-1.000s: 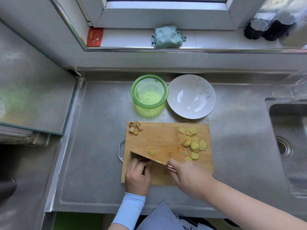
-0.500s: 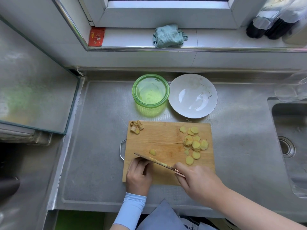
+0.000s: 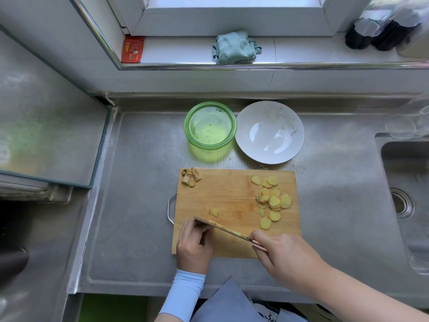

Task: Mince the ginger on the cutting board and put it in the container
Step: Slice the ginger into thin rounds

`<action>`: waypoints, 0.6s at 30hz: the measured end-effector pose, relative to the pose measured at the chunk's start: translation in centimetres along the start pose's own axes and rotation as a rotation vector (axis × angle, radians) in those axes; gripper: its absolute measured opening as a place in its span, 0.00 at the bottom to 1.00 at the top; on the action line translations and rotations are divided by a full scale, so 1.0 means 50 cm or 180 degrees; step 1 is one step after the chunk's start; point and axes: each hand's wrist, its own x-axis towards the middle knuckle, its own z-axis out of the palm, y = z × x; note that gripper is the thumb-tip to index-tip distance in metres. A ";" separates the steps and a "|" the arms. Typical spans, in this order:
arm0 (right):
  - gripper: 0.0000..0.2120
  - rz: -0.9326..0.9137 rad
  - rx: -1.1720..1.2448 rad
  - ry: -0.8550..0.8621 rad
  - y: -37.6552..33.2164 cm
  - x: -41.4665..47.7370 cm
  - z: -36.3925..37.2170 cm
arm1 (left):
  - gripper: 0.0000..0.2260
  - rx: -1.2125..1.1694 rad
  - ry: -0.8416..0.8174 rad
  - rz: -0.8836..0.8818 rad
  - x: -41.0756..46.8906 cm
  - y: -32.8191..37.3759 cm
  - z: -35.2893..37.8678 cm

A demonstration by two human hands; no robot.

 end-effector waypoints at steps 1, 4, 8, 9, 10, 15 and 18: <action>0.10 -0.0001 -0.0011 0.0003 0.000 0.000 0.000 | 0.11 -0.0009 0.0002 0.0006 0.000 0.000 0.001; 0.10 0.0049 -0.0064 -0.0053 -0.004 0.002 -0.001 | 0.11 -0.0021 0.0012 0.0005 -0.001 0.000 0.000; 0.10 0.0160 -0.0132 -0.0152 -0.008 0.010 -0.005 | 0.08 -0.0056 0.0030 0.0031 -0.002 -0.001 0.000; 0.09 0.0193 -0.0137 -0.0194 -0.012 0.019 -0.003 | 0.07 -0.0049 0.0051 0.0026 -0.002 -0.002 0.002; 0.09 0.0220 -0.0131 -0.0236 -0.017 0.030 0.000 | 0.05 -0.0033 0.0073 0.0010 -0.003 -0.003 0.003; 0.08 0.0158 -0.0123 -0.0268 -0.032 0.075 0.014 | 0.05 -0.0034 0.0034 -0.0034 -0.008 0.002 0.005; 0.08 0.0083 -0.0157 -0.0209 -0.030 0.074 0.014 | 0.06 -0.0029 0.0015 -0.0017 -0.011 0.003 0.000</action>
